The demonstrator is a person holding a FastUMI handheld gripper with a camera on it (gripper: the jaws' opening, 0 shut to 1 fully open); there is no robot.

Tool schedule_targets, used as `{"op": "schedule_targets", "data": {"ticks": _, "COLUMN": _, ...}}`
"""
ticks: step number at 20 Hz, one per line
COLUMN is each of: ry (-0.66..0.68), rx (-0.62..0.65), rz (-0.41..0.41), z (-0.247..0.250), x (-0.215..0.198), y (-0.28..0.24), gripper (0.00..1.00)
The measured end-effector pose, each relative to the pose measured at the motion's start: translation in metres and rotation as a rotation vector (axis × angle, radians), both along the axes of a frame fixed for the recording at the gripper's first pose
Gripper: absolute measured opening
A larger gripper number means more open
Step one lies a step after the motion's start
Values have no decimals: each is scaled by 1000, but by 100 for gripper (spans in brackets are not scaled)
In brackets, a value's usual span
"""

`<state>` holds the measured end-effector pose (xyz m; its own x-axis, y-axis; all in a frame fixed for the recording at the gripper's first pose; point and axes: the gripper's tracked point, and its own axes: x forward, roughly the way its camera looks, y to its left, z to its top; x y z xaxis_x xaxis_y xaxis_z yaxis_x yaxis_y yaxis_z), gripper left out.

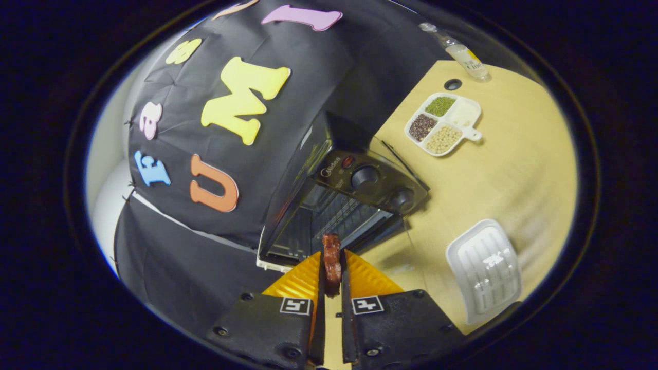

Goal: Open the toaster oven, put the food inside, and close the toaster oven door.

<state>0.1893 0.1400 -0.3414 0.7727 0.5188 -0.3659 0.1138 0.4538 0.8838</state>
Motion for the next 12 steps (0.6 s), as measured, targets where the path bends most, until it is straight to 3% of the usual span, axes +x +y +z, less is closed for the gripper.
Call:
{"op": "schedule_targets", "data": {"ticks": 8, "ry": 9, "rx": 90, "rz": -318, "z": -26, "x": 84, "y": 54, "gripper": 16}}
{"op": "schedule_targets", "data": {"ticks": 12, "ry": 49, "rx": 92, "rz": -379, "z": -43, "x": 107, "y": 82, "gripper": 16}}
